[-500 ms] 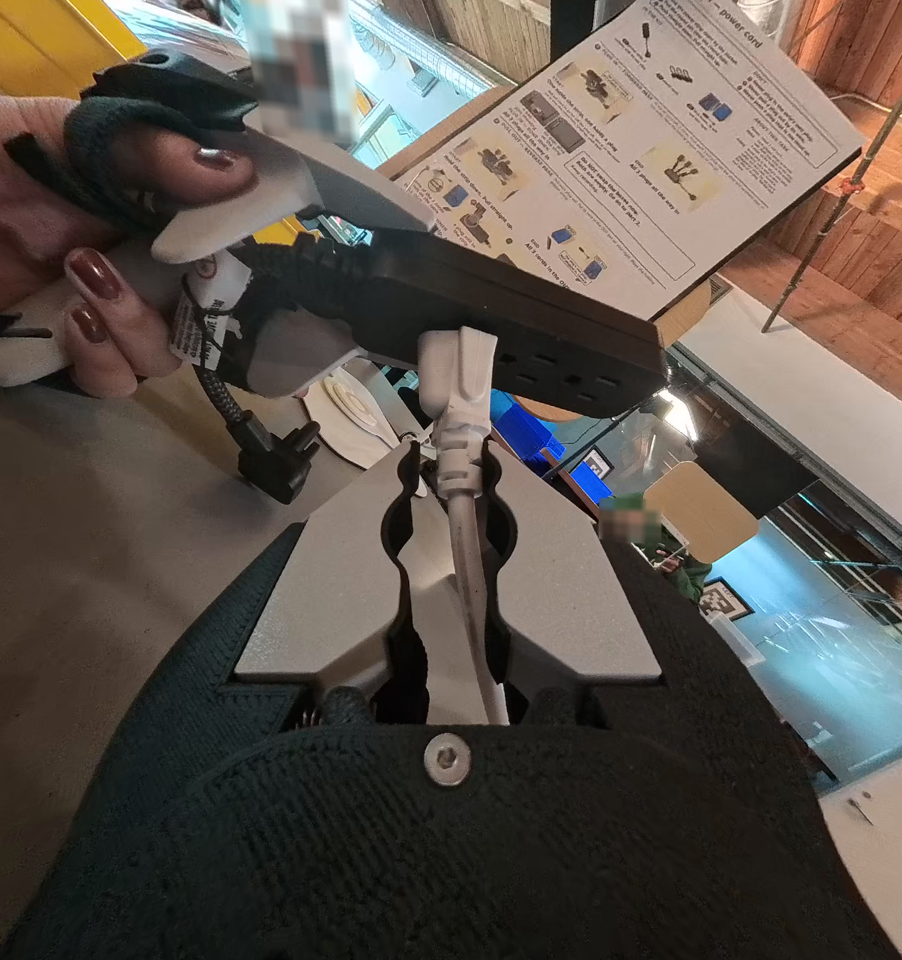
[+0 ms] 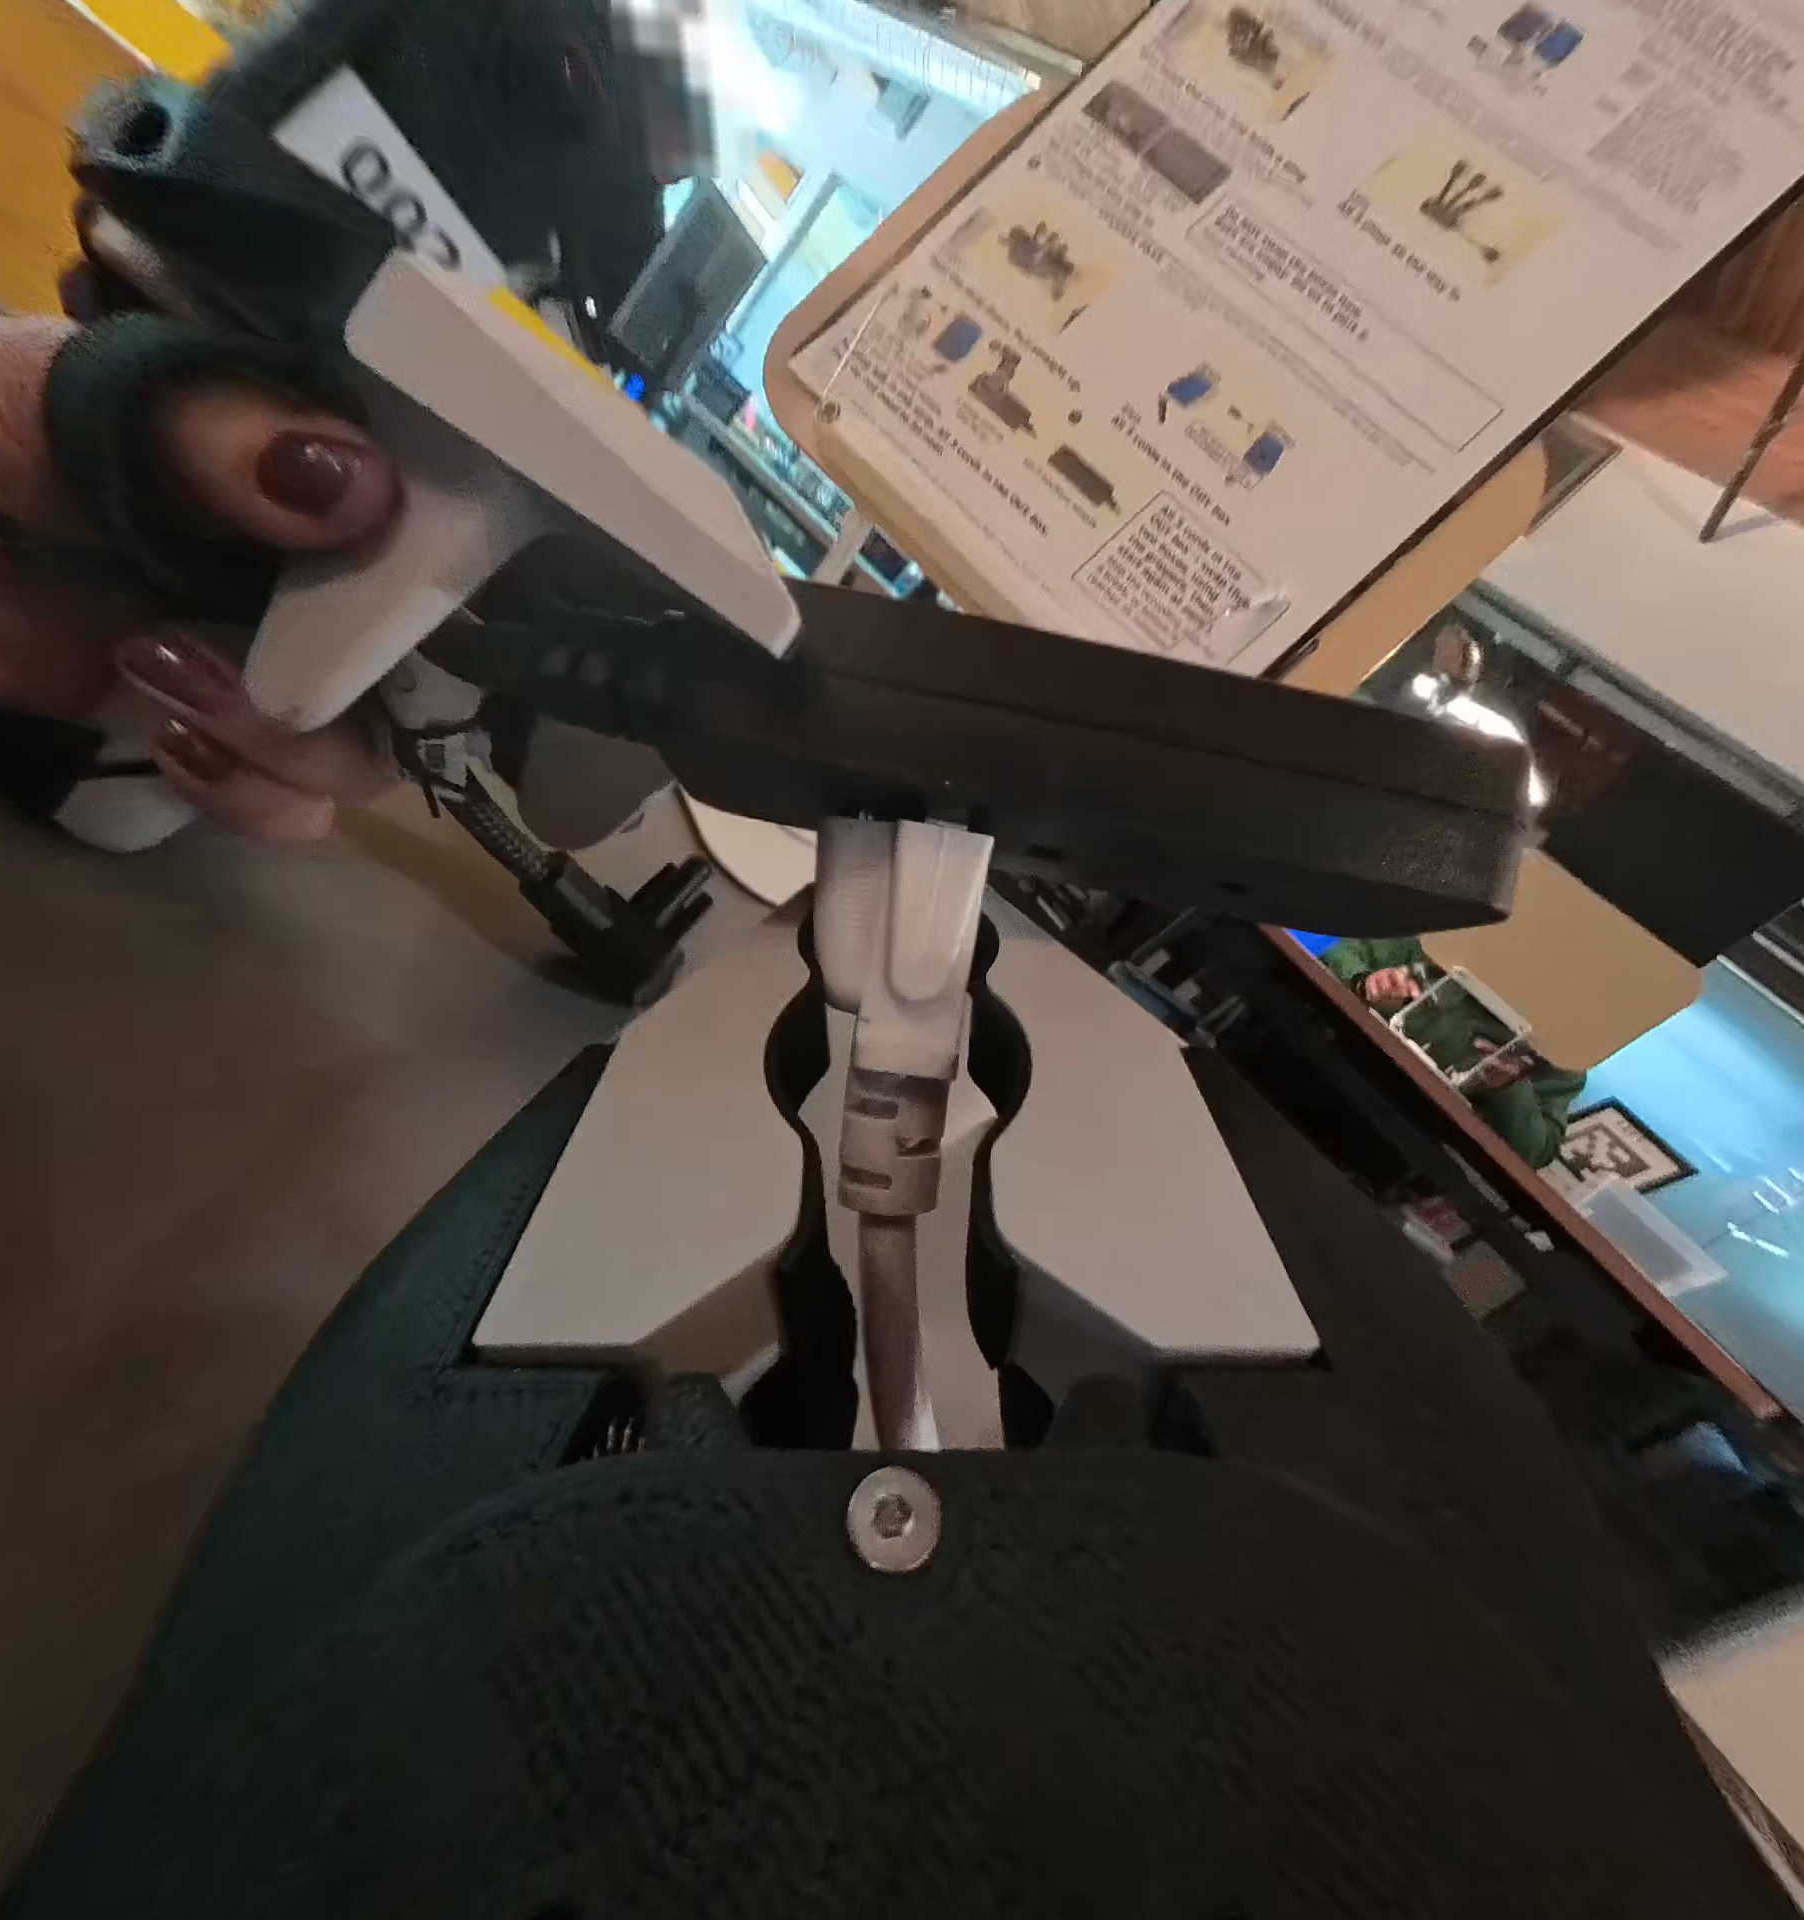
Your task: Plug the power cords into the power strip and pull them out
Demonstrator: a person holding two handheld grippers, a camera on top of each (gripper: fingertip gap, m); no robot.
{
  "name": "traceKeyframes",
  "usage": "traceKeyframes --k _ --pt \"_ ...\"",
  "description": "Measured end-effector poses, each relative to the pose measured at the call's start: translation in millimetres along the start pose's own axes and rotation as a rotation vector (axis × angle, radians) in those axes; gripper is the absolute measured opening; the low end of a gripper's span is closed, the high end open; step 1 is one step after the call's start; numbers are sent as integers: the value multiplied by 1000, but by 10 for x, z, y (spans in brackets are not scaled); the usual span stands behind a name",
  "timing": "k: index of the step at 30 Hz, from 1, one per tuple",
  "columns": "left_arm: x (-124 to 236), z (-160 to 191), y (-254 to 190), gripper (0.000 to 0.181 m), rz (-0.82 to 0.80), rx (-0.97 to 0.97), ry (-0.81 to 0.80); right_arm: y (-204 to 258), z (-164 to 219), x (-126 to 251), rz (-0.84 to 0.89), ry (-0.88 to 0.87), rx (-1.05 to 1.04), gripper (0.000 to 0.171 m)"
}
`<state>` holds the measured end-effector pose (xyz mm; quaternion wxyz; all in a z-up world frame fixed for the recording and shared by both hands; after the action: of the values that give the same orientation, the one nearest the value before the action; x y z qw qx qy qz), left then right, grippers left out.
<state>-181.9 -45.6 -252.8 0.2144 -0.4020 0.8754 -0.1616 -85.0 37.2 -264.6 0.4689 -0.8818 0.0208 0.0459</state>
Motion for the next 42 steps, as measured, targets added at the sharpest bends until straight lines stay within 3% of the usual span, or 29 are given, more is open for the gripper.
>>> traceKeyframes --k 4,7,9,11,14,19,36,39,40,42 --pt "2 0 58 46 -145 -12 76 41 93 -62 -43 112 62 18" --pt "-97 -61 79 107 -328 -13 196 81 83 -63 -59 124 161 18" --pt "-178 -45 91 119 -427 -4 304 137 46 -63 -77 121 237 18" --pt "-240 -9 90 98 -488 -31 361 208 4 -62 -91 120 334 18" --pt "-259 31 25 64 -423 -7 403 233 -2 -50 -105 139 372 17" --pt "-205 4 -29 51 -417 -35 377 211 -39 -3 -110 86 410 18" --pt "-174 126 -16 48 -266 -13 422 205 41 210 -199 -39 556 17" --pt "-161 134 -35 48 -215 -102 403 200 26 240 -223 -78 509 20" --pt "-138 145 -47 47 -210 -158 398 210 12 251 -253 -85 462 30" --pt "-93 178 -116 46 -223 -394 429 228 55 263 -364 -22 309 37"
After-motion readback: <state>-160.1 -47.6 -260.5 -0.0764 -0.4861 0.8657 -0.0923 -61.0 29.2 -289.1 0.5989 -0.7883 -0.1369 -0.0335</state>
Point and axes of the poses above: each gripper's, where its closed fingertips meet, x back along the fingers, z out of its underside, y = z × x across the jaws, the point moved 8 cm from there along x, back along the fingers, and after that the axes turned 14 degrees about x, right-handed, at the moved point
